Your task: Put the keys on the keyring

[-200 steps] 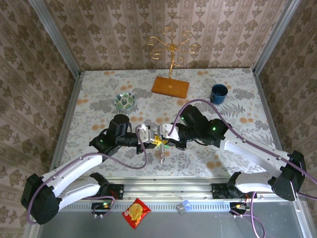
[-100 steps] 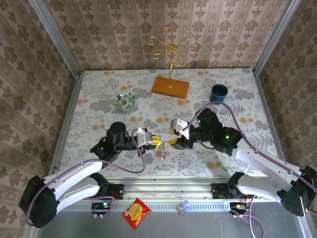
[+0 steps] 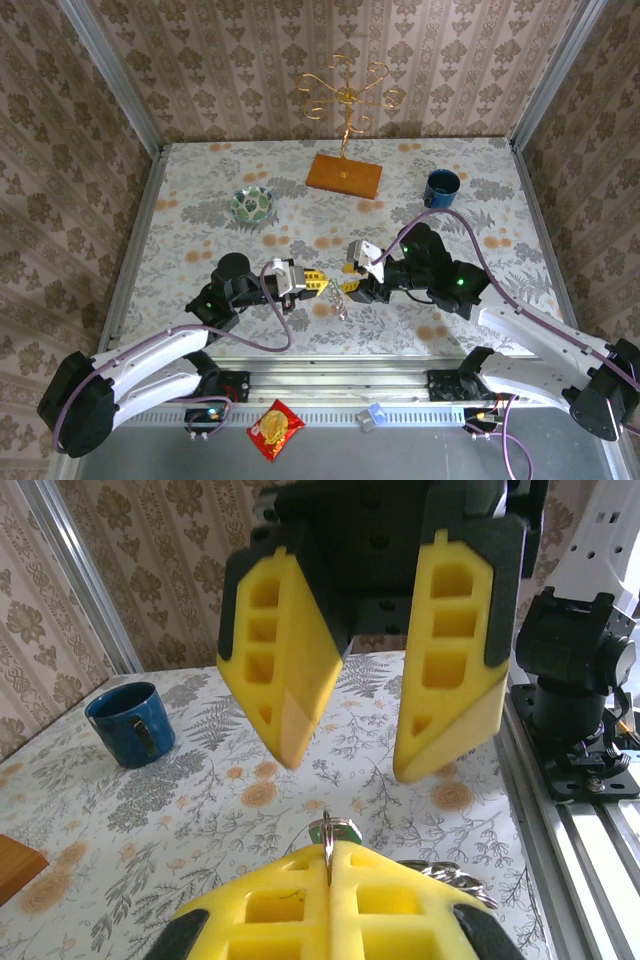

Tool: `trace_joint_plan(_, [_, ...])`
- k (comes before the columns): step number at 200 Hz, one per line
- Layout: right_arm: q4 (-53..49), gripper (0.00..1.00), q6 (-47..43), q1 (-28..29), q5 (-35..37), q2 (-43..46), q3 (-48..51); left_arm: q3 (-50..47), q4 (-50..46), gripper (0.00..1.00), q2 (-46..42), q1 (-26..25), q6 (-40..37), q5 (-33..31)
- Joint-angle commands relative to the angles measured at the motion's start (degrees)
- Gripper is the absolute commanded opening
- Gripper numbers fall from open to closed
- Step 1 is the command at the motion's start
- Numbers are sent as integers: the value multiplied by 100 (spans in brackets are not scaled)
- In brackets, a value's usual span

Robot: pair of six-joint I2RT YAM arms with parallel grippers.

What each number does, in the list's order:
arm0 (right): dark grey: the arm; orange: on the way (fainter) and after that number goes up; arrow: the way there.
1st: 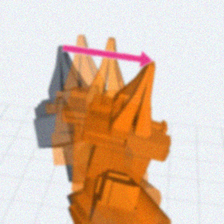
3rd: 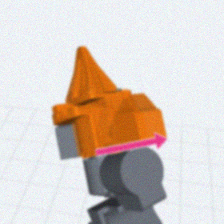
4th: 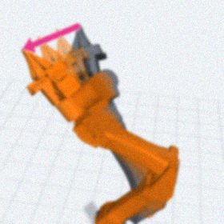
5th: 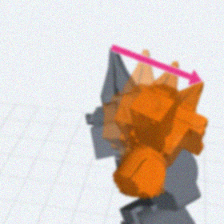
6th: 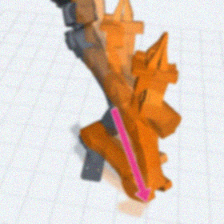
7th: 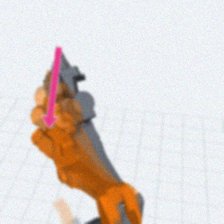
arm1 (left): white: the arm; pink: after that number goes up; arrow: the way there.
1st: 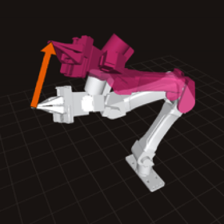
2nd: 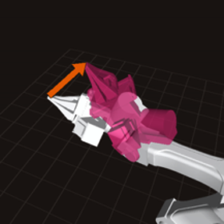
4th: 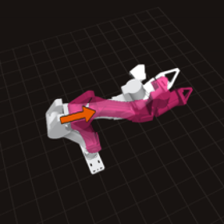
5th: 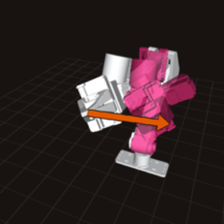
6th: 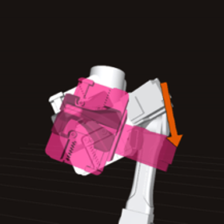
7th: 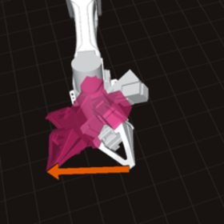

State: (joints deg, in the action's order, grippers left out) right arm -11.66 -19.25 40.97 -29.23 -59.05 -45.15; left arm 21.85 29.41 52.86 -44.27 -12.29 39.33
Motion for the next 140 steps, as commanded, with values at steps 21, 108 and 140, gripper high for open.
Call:
trace_joint_plan(21, [190, 41, -12, -41, -461, -218, -274, 23, 384, 0, 5, -37, 104, 44])
trace_joint_plan(108, [132, 25, -165, -43, -370, -422, -355, 56, 465, 0, 75, -36, 135, 143])
trace_joint_plan(140, [72, 14, -245, -37, -363, -492, -355, 74, 478, 0, 89, -37, 146, 141])
